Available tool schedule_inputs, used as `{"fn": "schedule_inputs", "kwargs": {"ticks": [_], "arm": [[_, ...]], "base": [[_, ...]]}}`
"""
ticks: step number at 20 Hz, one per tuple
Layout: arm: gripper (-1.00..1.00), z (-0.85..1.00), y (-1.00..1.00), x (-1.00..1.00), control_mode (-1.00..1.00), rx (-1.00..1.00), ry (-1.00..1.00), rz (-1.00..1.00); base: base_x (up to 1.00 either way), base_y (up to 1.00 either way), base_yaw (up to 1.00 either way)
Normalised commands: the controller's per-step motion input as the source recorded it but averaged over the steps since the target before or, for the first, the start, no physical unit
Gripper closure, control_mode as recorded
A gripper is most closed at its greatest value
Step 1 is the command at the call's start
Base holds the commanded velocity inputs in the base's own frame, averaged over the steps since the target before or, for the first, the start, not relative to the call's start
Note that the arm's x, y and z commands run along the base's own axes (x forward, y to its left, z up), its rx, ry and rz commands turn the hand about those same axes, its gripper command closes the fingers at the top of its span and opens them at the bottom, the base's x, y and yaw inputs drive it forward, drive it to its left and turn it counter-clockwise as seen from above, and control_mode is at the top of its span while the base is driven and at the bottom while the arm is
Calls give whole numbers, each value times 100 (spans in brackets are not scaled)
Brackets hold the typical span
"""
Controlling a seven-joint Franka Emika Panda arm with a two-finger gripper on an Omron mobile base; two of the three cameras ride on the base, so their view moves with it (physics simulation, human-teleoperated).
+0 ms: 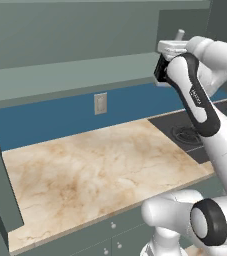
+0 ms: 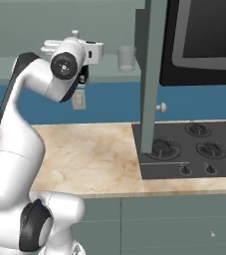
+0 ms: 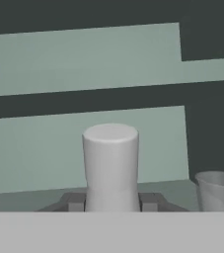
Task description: There is a bowl on the dining counter. Grab a lemon wedge from the fridge and place it in the bowl. Then get the liquor bottle and glass cup from the cabinet and place them next to the bowl.
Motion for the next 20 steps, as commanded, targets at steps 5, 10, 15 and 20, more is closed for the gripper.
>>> {"fn": "schedule_inputs", "kwargs": {"ticks": [5,10,15,20], "arm": [[100,0,1,-100,-100,2,2,5],[100,0,0,-100,-100,0,2,5],[100,-5,0,-100,-100,0,2,4],[100,-19,1,-91,-100,0,3,2]], "base": [[0,0,0],[0,0,0],[0,0,0],[0,0,0]]}}
